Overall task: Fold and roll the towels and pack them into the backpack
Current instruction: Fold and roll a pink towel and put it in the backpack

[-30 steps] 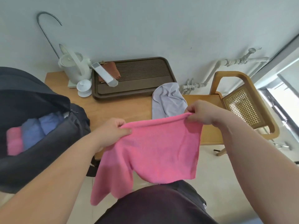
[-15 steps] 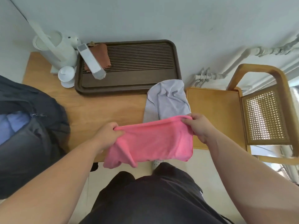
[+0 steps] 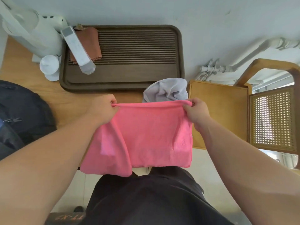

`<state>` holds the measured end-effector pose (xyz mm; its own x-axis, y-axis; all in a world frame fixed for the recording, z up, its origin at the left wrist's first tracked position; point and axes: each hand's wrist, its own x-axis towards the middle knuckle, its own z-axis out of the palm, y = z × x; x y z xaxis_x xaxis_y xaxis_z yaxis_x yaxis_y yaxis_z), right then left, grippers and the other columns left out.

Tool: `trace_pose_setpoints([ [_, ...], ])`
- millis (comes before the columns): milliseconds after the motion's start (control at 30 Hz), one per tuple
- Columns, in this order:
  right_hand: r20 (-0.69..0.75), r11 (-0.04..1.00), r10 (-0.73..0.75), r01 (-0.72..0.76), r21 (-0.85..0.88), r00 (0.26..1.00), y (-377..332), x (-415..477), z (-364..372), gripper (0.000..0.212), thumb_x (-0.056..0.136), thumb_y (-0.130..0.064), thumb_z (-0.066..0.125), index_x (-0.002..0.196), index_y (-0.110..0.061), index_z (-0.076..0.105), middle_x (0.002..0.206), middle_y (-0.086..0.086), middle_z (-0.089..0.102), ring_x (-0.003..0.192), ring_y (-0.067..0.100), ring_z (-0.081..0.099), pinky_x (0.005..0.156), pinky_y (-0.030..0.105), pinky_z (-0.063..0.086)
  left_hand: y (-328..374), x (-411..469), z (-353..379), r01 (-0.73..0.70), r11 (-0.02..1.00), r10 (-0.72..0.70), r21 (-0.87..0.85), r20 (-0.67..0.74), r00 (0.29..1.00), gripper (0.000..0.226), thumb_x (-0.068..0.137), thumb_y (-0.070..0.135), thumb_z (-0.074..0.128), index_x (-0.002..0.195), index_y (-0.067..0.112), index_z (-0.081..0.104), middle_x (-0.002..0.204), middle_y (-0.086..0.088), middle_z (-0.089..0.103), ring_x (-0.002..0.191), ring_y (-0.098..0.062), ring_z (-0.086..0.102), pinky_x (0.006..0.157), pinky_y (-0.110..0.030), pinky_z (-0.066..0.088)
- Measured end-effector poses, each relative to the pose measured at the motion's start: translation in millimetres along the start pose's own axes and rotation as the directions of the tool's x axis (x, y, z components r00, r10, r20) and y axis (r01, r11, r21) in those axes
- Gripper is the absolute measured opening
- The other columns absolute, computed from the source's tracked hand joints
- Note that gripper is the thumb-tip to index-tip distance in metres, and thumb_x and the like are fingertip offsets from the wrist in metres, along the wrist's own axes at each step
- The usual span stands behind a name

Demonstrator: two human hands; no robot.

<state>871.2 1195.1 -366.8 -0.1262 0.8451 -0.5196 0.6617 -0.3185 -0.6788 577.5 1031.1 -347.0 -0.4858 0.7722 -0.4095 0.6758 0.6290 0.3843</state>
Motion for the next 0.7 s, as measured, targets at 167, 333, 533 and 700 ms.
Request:
trace_pose_setpoints([
  [167,-0.039,0.999,-0.038,0.038,-0.006,0.999,-11.3,6.7,0.9,0.027,0.095,-0.021,0.055,0.122,-0.019,0.057,0.086,-0.005,0.06,0.076,0.018,0.06,0.059,0.027,0.045,16.1,25.1,-6.4,-0.054,0.996,0.056,0.065,-0.025,0.998,0.031,0.085,0.02,0.07,0.114,0.017,0.062,0.109,-0.009,0.059,0.102,-0.031,0.058,0.086,-0.043,0.05],
  [333,-0.118,0.891,-0.261,0.191,-0.412,0.958,-6.1,-10.8,17.8,0.067,0.086,-0.037,0.066,0.146,-0.027,0.038,0.141,0.006,0.041,0.127,0.029,0.042,0.105,0.045,0.038,18.7,3.2,13.2,-0.054,0.963,0.064,0.265,-0.031,0.997,0.053,0.083,0.038,0.072,0.129,0.021,0.053,0.126,-0.011,0.051,0.114,-0.036,0.05,0.094,-0.047,0.045],
  [533,0.305,0.508,-0.517,0.573,-0.643,0.8,12.5,-58.2,50.9,0.061,0.086,-0.049,0.059,0.143,-0.034,0.043,0.157,0.009,0.028,0.144,0.036,0.025,0.115,0.058,0.024,-12.0,-55.0,35.8,0.151,0.956,-0.15,0.251,-0.023,0.988,0.065,0.081,0.044,0.072,0.136,0.018,0.049,0.13,-0.015,0.05,0.118,-0.039,0.047,0.102,-0.046,0.04],
  [700,0.591,0.289,-0.285,0.656,-0.698,0.755,35.8,-65.2,76.5,0.086,0.089,-0.074,0.04,0.156,-0.045,-0.005,0.162,0.003,-0.032,0.148,0.034,-0.031,0.119,0.061,-0.01,-54.5,-101.3,40.2,0.413,0.904,-0.418,0.112,0.028,0.908,0.072,0.079,0.052,0.069,0.141,0.021,0.046,0.134,-0.011,0.049,0.124,-0.036,0.047,0.106,-0.042,0.04],
])
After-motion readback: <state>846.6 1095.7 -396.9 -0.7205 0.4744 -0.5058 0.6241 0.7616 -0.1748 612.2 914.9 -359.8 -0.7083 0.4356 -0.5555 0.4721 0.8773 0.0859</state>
